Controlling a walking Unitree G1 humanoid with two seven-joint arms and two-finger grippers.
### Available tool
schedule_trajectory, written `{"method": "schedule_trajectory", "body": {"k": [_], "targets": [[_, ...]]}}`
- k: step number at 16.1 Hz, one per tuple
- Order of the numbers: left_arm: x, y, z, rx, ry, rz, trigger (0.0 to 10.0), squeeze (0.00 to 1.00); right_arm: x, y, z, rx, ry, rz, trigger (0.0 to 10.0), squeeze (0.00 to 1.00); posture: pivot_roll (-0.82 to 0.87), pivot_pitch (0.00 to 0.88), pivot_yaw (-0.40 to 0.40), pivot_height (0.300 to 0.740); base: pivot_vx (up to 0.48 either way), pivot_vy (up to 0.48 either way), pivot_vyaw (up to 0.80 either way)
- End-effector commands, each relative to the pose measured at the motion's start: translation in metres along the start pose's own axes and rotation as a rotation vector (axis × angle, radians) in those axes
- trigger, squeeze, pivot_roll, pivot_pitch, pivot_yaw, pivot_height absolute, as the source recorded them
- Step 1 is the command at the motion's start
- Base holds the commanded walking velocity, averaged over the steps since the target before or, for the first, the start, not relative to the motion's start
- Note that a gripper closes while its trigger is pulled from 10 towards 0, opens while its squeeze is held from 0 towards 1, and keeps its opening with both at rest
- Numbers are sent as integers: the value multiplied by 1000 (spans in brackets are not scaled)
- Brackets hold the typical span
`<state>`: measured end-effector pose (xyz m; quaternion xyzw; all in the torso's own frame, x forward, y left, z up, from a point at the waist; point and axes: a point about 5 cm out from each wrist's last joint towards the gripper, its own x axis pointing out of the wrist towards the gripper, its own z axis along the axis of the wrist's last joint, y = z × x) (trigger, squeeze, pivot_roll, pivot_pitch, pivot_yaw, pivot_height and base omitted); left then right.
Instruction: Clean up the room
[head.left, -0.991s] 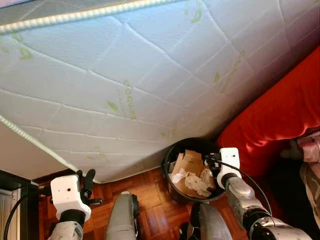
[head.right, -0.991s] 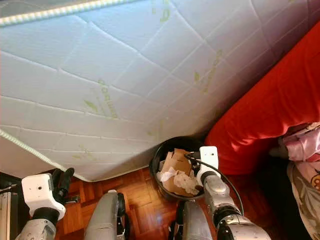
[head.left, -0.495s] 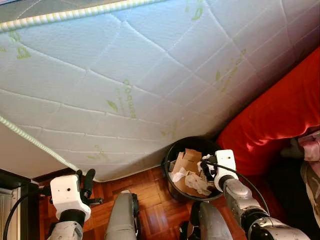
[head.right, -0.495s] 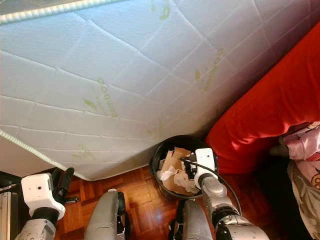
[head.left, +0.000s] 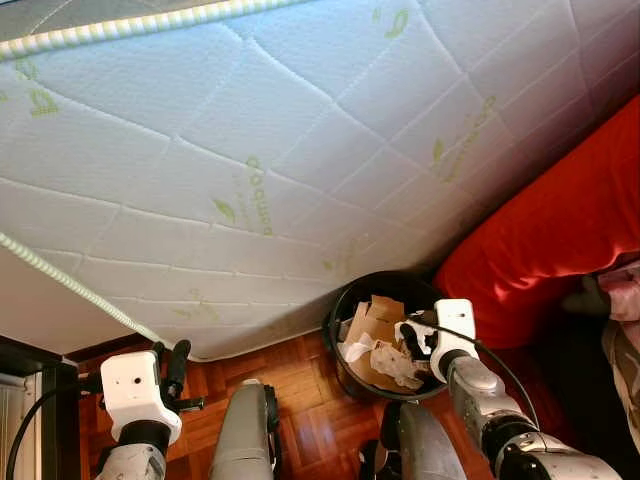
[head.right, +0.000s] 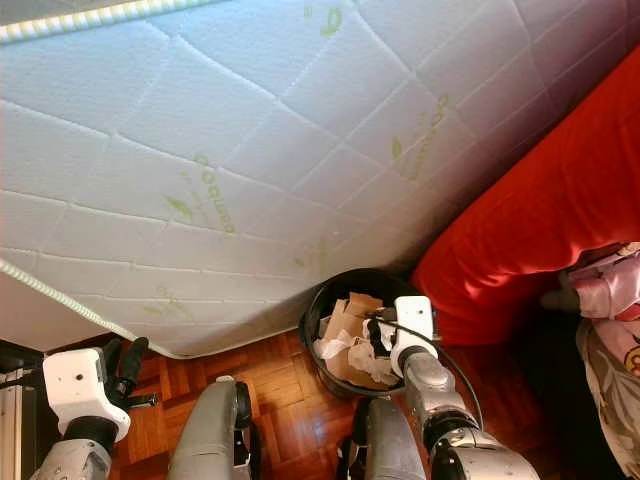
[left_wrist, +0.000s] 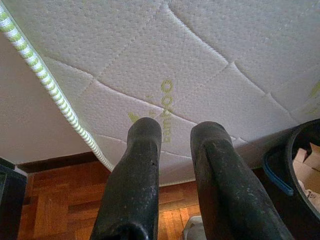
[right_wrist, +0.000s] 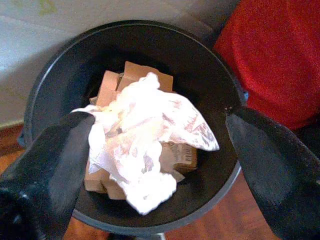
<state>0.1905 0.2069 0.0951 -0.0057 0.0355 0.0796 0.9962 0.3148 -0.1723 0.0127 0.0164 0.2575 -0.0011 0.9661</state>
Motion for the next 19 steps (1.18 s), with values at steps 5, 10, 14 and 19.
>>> {"method": "schedule_trajectory", "body": {"k": [5, 10, 14, 19], "targets": [[-5, 3, -2, 4, 20, 7, 10000, 0, -1, 6, -5, -100, -8, 30, 10000, 1000, 287, 296, -31, 634, 0, 0, 0], [-4, 4, -2, 7, 20, 5, 10000, 0, 0, -3, -3, 242, 8, -56, 10000, 1000, 287, 297, -28, 634, 0, 0, 0], [-4, 3, -2, 6, 21, 3, 10000, 0, 0, 4, -3, 48, 16, -1, 10000, 1000, 286, 297, -29, 634, 0, 0, 0], [-3, 3, -1, 8, 18, 0, 10000, 0, 2, 8, 5, 72, -29, -10, 10000, 1000, 287, 298, -24, 634, 0, 0, 0]]}}
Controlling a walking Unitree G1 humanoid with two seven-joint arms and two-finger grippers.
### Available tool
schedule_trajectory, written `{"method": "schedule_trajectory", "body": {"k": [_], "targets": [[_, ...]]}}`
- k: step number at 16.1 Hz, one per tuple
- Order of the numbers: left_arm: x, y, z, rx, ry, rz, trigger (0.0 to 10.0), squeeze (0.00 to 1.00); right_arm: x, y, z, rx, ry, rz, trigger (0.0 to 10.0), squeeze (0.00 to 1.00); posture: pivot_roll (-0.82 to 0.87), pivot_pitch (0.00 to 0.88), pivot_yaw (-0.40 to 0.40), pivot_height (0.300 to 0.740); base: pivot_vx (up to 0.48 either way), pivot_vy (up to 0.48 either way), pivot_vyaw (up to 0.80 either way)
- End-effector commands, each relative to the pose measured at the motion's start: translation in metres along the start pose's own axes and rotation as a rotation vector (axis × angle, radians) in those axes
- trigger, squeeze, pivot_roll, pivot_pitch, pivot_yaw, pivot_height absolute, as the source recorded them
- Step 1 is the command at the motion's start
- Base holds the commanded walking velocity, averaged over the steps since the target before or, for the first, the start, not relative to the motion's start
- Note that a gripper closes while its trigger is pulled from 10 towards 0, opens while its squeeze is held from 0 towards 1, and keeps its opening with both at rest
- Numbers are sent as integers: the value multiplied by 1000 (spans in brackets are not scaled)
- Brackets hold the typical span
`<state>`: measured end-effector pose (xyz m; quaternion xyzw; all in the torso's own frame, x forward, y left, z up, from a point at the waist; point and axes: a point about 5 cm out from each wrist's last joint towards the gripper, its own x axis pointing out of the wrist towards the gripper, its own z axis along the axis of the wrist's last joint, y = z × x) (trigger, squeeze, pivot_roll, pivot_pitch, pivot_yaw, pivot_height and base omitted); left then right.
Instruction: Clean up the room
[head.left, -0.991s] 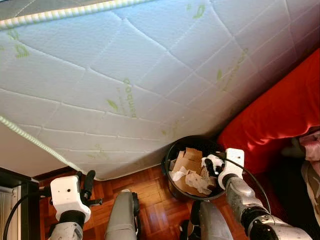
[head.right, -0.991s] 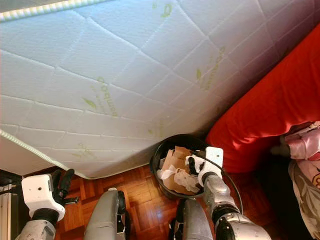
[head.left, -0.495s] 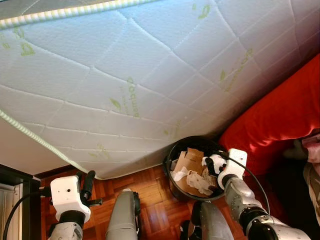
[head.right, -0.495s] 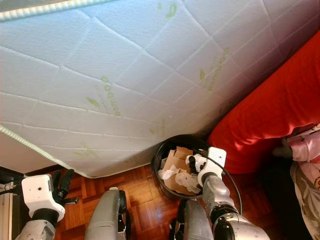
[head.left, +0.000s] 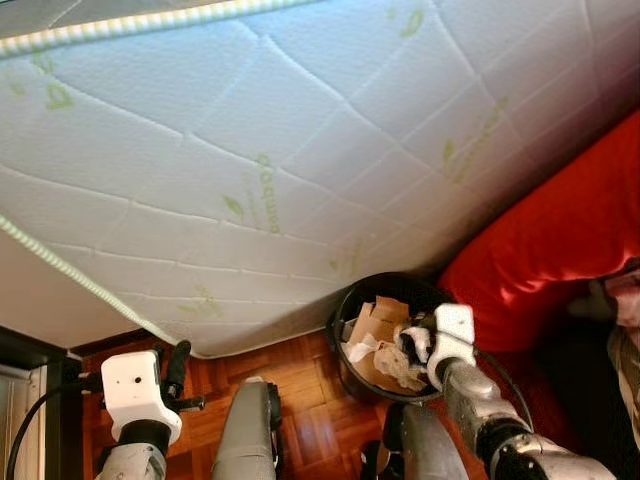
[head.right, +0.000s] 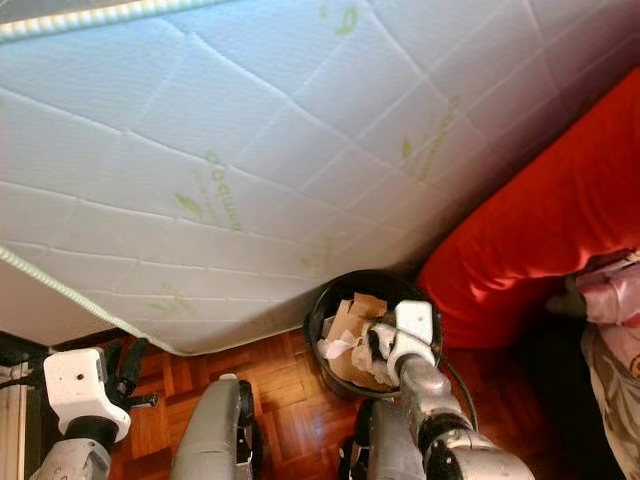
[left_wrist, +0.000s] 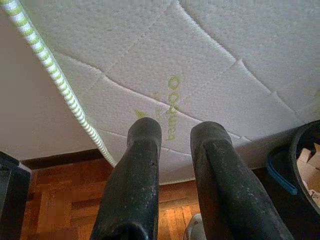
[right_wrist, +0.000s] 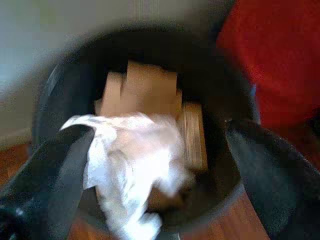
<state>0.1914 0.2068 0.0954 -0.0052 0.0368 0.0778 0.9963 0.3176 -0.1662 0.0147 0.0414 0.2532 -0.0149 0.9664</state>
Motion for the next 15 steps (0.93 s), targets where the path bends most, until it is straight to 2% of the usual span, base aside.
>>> {"method": "schedule_trajectory", "body": {"k": [1, 2, 4, 7, 8, 9, 10, 12, 13, 15], "targets": [[-4, 3, -1, 7, 15, 4, 10000, 0, 1, 5, 12, 22, -78, 18, 10000, 1000, 287, 299, -23, 634, 0, 0, 0], [-4, 4, -1, 9, 15, 4, 10000, 0, 3, 10, 20, 4, -96, 43, 10000, 1000, 287, 298, -24, 634, 0, 0, 0], [-4, 3, -1, 7, 15, 4, 10000, 0, 3, 9, 11, -43, -33, 29, 10000, 1000, 286, 295, -26, 634, 0, 0, 0], [-4, 2, -2, 3, 17, 3, 10000, 0, -5, -1, -24, -125, 125, -3, 10000, 1000, 283, 295, -27, 634, 0, 0, 0], [-5, 2, -2, 2, 19, 3, 10000, 0, -6, -4, -28, -94, 136, -24, 10000, 1000, 283, 295, -27, 634, 0, 0, 0], [-5, 2, -2, 3, 19, 2, 10000, 0, -5, -5, -25, -41, 106, -33, 10000, 1000, 283, 295, -27, 634, 0, 0, 0], [-5, 3, -2, 4, 19, 4, 10000, 0, -2, -1, -8, -1, 12, -16, 10000, 1000, 286, 298, -25, 634, 0, 0, 0], [-5, 4, -2, 7, 18, 5, 10000, 0, 1, 3, 8, 27, -67, -1, 10000, 1000, 285, 297, -24, 634, 0, 0, 0], [-4, 4, -2, 8, 17, 5, 10000, 0, 2, 6, 13, 15, -64, 3, 10000, 1000, 285, 297, -24, 634, 0, 0, 0], [-5, 2, -2, 4, 18, 3, 10000, 0, 1, 7, 0, -58, 26, 2, 10000, 1000, 284, 294, -27, 634, 0, 0, 0]]}}
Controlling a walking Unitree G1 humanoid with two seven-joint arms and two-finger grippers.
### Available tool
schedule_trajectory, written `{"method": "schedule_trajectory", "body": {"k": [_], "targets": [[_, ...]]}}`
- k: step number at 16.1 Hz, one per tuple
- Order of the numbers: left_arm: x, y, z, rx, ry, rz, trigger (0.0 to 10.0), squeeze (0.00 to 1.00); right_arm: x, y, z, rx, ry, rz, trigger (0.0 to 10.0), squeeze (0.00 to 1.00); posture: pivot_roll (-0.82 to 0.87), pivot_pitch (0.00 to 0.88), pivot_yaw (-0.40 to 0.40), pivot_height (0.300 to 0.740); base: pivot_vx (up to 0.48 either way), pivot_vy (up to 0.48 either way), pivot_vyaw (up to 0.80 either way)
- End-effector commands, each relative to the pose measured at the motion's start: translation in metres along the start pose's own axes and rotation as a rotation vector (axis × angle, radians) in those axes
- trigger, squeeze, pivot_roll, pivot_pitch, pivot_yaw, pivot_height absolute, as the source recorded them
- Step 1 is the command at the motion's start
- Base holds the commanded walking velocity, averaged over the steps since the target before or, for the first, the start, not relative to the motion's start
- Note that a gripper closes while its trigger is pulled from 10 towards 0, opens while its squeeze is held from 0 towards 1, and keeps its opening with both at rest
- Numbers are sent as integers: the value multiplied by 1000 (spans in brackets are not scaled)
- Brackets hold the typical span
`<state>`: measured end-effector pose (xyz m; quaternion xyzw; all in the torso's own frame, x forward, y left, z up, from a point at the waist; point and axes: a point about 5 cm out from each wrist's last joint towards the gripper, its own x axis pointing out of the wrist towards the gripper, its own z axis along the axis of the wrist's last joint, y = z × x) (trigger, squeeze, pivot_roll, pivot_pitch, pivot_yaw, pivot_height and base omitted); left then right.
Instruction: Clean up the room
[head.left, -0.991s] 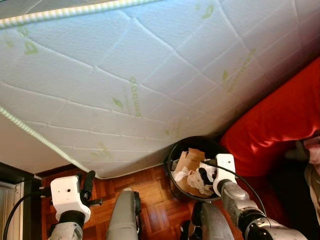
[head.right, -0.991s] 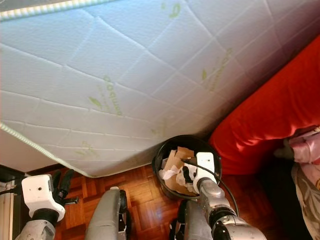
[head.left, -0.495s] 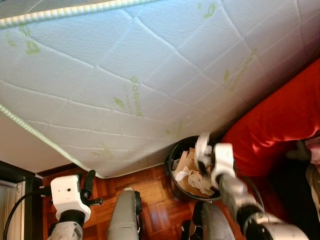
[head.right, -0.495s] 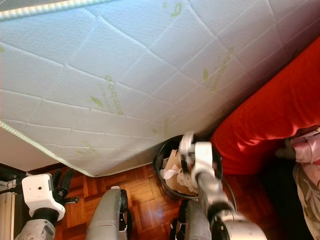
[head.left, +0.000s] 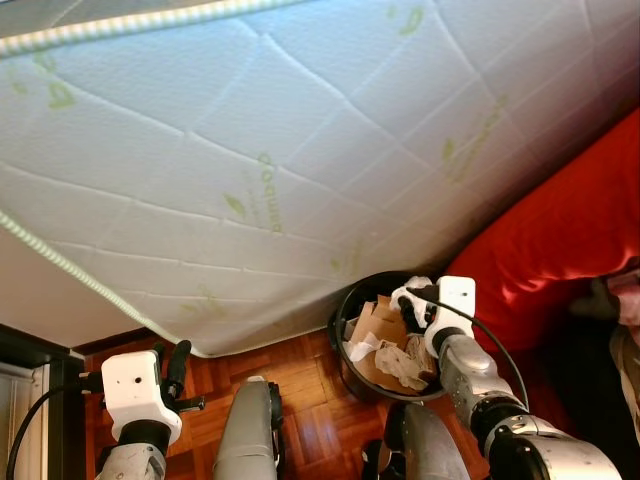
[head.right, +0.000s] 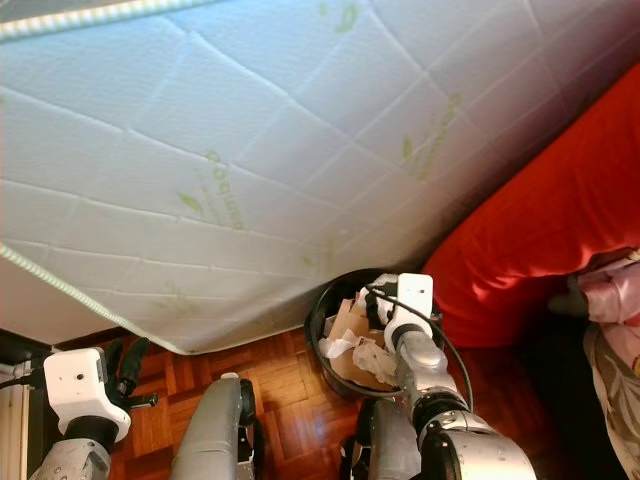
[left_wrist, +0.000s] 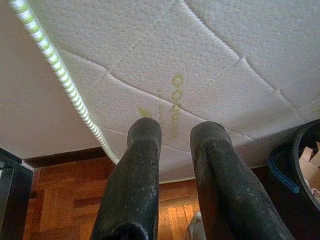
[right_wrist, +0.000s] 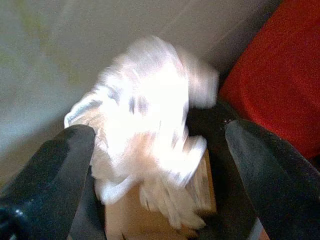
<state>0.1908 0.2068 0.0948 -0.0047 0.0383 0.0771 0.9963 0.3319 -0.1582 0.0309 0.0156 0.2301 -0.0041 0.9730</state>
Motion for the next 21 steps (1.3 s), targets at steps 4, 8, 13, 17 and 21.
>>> {"method": "schedule_trajectory", "body": {"k": [4, 8, 13, 17, 21], "targets": [[-5, 1, -3, -1, 19, 3, 10000, 0, -14, -11, -52, -39, 204, -65, 10000, 1000, 282, 296, -28, 634, 0, 0, 0], [-5, 3, -2, 4, 17, 4, 10000, 0, -5, -5, -21, 41, 45, -55, 10000, 384, 285, 296, -26, 634, 0, 0, 0], [-5, 2, -3, 1, 21, 4, 10000, 0, -7, -17, -27, 14, 92, -124, 10000, 0, 285, 293, -30, 634, 0, 0, 0], [-4, 6, -10, 4, 39, 13, 10000, 0, -15, -21, -44, 60, 82, -59, 10000, 0, 277, 275, -30, 649, 0, 0, 0], [-1, 7, -19, 4, 59, 18, 10000, 0, -23, -36, -62, 71, 127, -100, 10000, 0, 267, 247, -33, 694, 0, 0, 0]]}}
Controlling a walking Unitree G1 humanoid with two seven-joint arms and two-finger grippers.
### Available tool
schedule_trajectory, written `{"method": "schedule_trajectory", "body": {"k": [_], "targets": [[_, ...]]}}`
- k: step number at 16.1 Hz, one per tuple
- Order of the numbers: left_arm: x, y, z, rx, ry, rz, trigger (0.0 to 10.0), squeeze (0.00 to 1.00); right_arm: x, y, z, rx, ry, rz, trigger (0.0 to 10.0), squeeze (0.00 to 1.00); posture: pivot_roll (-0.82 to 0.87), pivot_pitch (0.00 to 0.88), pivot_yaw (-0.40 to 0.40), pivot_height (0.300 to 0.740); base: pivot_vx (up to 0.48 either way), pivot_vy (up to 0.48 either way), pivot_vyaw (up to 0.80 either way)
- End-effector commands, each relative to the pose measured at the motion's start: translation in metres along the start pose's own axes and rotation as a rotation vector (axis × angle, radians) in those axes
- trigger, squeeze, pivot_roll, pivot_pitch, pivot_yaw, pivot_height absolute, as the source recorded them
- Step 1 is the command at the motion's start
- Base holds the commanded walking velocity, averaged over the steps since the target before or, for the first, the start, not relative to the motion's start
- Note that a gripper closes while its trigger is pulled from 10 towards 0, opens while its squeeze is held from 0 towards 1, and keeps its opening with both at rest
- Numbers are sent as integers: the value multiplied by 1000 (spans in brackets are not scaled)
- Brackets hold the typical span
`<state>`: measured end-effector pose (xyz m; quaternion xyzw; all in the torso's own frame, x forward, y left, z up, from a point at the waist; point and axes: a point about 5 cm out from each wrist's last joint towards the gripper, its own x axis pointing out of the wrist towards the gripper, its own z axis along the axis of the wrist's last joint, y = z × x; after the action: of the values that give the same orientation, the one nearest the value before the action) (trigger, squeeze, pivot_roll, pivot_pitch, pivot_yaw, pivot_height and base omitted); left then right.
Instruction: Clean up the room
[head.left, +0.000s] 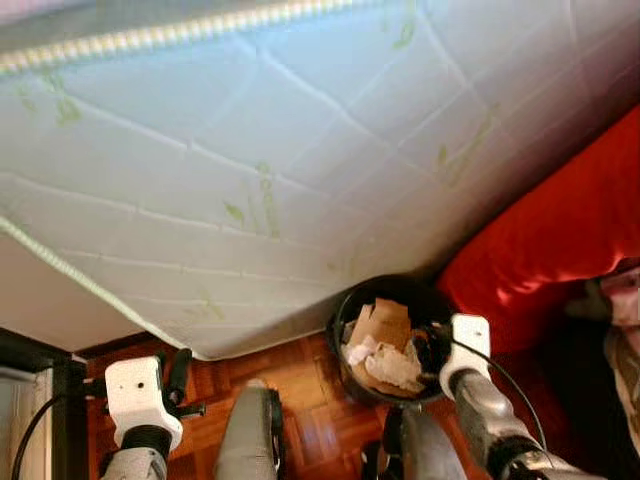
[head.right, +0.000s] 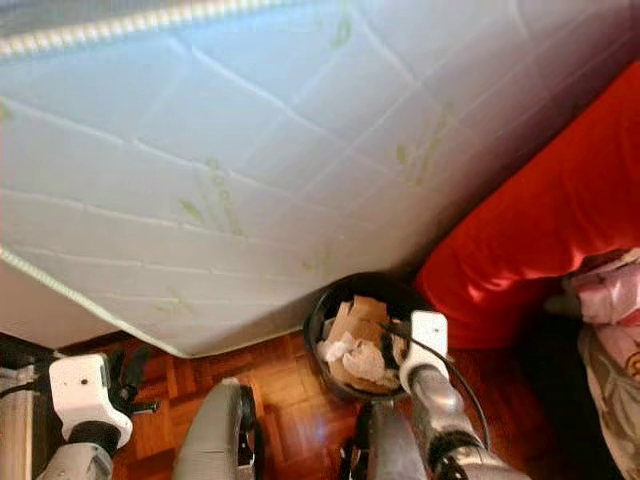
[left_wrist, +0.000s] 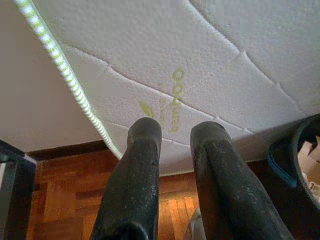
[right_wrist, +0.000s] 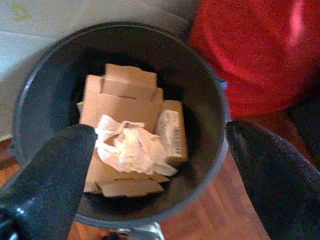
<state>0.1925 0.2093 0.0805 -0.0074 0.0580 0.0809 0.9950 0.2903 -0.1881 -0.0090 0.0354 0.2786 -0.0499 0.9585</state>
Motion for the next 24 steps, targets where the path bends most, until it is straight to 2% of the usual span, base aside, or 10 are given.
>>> {"method": "schedule_trajectory", "body": {"k": [1, 6, 8, 10, 14, 20, 24], "targets": [[-2, 6, -11, 4, 32, 14, 10000, 0, -6, -13, -18, 25, 44, -27, 10000, 0, 261, 220, -36, 694, 0, 0, 0], [12, 18, -39, 7, 107, 44, 10000, 0, -21, -30, -57, 3, 160, -50, 10000, 0, 248, 96, -44, 694, 0, 0, 0], [16, 22, -57, -7, 161, 61, 10000, 0, -26, -31, -68, -30, 190, -31, 10000, 0, 245, 44, -47, 694, 0, 0, 0], [20, 25, -76, -11, 230, 71, 10000, 0, -28, -36, -71, -3, 196, -45, 10000, 0, 225, 0, -45, 694, 0, 0, 0], [27, 28, -99, -21, 319, 86, 10000, 0, -31, -39, -77, 13, 229, -74, 10000, 0, 199, 0, -37, 739, 0, 0, 0], [27, 26, -125, -57, 441, 108, 10000, 0, -37, -37, -91, 19, 292, -72, 10000, 0, 181, 0, -48, 740, 0, 0, 0], [21, 22, -136, -69, 496, 107, 10000, 0, -43, -45, -100, 27, 335, -81, 10000, 0, 161, 0, -34, 740, 0, 0, 0]]}}
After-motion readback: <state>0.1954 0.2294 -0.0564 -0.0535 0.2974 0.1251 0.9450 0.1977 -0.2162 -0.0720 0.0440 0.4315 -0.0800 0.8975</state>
